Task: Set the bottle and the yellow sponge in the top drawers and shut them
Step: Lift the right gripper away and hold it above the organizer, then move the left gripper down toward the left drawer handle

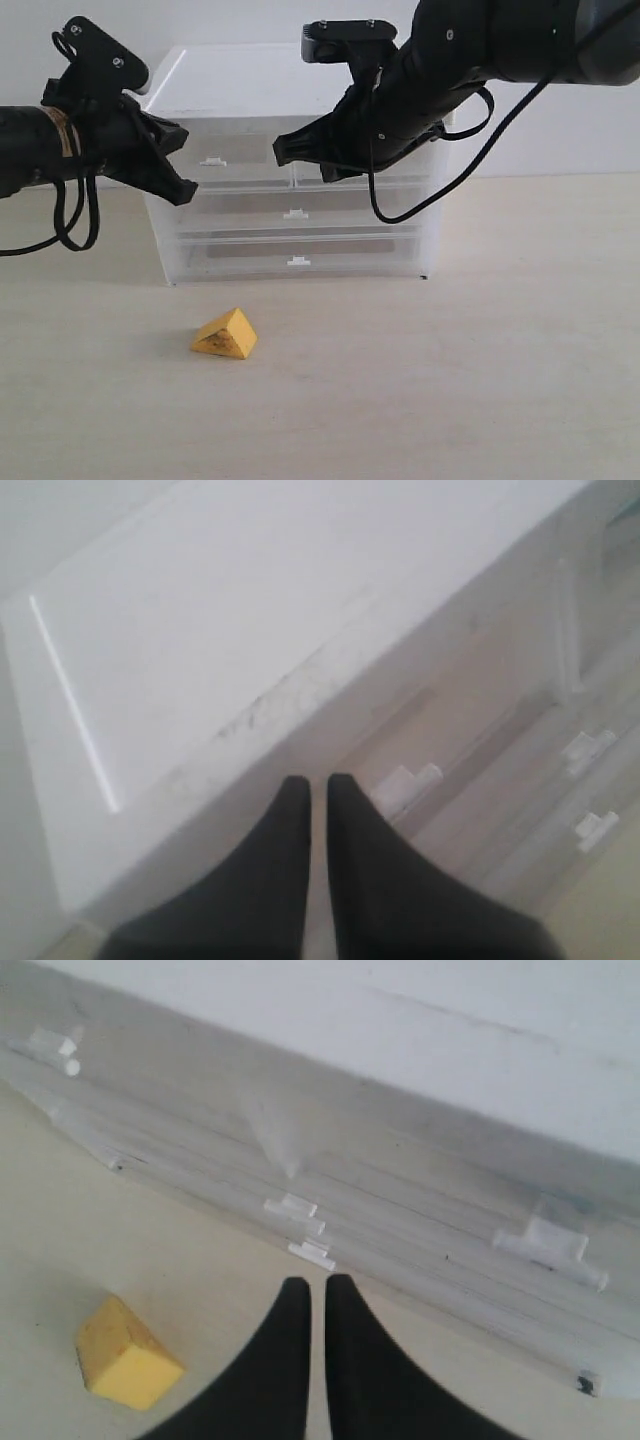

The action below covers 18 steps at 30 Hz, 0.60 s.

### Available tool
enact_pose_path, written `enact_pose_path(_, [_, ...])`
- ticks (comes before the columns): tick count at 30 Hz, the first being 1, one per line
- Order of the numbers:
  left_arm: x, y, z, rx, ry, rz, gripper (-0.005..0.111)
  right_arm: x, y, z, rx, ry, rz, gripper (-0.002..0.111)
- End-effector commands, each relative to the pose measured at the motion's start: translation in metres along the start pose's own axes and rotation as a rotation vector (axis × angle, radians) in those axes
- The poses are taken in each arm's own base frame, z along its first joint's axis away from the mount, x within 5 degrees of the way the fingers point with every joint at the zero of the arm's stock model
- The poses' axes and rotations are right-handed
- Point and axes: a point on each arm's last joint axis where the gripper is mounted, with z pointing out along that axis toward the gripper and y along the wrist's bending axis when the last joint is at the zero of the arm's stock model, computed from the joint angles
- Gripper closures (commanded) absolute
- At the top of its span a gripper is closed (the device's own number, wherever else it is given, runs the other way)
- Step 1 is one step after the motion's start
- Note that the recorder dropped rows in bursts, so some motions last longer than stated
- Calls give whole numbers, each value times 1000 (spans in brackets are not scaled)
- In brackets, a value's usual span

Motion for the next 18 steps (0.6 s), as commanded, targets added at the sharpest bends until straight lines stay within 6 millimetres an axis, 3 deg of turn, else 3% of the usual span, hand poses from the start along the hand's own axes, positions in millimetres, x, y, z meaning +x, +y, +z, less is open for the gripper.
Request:
enact_pose_path(1, [-1, -5, -15, 21, -2, 154, 103, -5, 0, -3, -8, -39, 4, 108])
enact_pose_path(6, [12, -20, -19, 75, 42, 381, 103, -6, 0, -3, -12, -47, -6, 108])
enact_pose_path(12, [22, -41, -22, 135, 31, 493, 103, -6, 0, -3, -14, -51, -23, 108])
enact_pose_path(18, [8, -37, -22, 48, -85, -87, 103, -6, 0, -3, -14, -45, -28, 108])
